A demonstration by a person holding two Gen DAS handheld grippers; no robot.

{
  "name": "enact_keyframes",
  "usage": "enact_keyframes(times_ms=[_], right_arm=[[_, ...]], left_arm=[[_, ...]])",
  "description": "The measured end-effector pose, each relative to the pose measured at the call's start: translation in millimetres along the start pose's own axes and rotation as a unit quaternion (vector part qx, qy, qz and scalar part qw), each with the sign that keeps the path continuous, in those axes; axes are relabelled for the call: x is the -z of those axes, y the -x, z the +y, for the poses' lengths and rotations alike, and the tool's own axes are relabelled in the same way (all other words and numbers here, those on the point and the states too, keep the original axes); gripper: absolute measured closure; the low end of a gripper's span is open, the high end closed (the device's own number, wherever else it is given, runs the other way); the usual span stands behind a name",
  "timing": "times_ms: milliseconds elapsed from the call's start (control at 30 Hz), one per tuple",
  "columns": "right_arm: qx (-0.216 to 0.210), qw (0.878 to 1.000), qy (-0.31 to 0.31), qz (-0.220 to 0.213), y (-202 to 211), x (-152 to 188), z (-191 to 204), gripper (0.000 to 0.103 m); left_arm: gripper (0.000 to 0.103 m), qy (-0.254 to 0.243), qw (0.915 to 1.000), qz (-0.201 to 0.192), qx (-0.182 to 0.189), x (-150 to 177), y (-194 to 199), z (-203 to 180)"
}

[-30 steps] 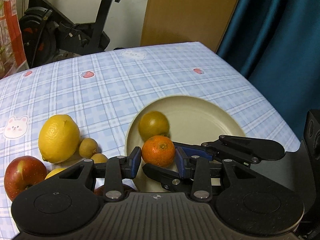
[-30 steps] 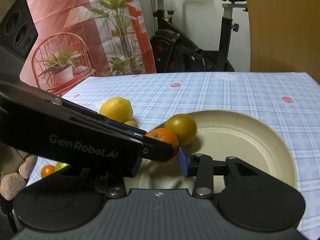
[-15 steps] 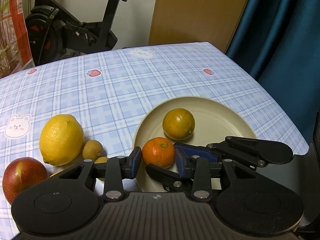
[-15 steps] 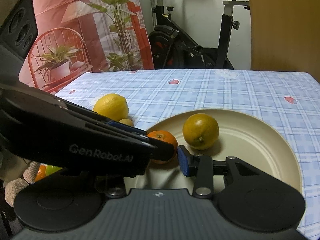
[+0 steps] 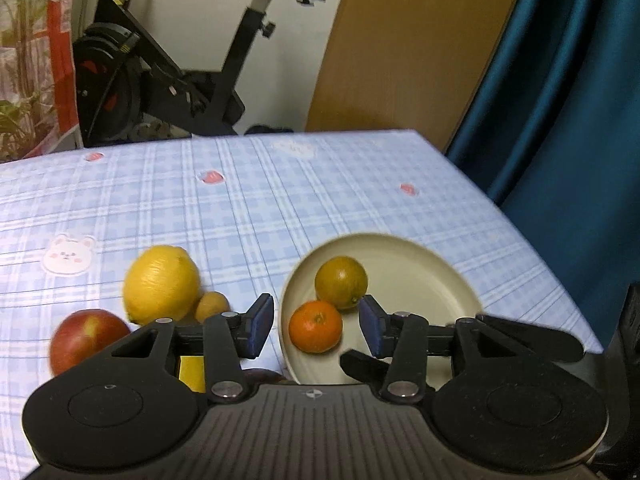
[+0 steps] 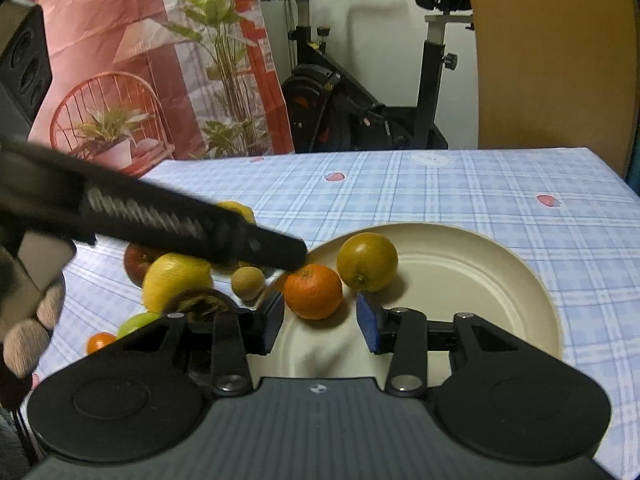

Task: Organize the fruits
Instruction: 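Open the left gripper to release the tangerine onto the plate, then move the left gripper to the orange and close on it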

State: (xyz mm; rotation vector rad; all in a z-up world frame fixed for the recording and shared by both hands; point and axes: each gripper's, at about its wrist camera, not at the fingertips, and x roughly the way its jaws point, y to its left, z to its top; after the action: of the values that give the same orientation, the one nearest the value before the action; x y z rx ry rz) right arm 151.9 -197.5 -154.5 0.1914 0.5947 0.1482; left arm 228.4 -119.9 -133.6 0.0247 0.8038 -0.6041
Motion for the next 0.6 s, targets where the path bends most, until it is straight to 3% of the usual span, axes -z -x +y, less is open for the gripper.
enact_keyframes(times_ms=[300,400,600], right_arm=[[-0.026,0.999,0.013,-0.026,26.1,5.7,28.7,0.060],[-0.041,0.998,0.023,-0.032,29.7,7.4,40.4,0.060],[-0.068,0.997,0.041,-0.017,24.6,15.8,63.8,0.060]], left_arm=[[0.053,0.023,0.9982,-0.037,-0.040,16.5,59.4,16.4],[0.048,0.029,0.9968,-0.052,-0.055,24.0,80.7,27.1],[0.048,0.045,0.9941,-0.060,-0.079,38.2,109.8,54.0]])
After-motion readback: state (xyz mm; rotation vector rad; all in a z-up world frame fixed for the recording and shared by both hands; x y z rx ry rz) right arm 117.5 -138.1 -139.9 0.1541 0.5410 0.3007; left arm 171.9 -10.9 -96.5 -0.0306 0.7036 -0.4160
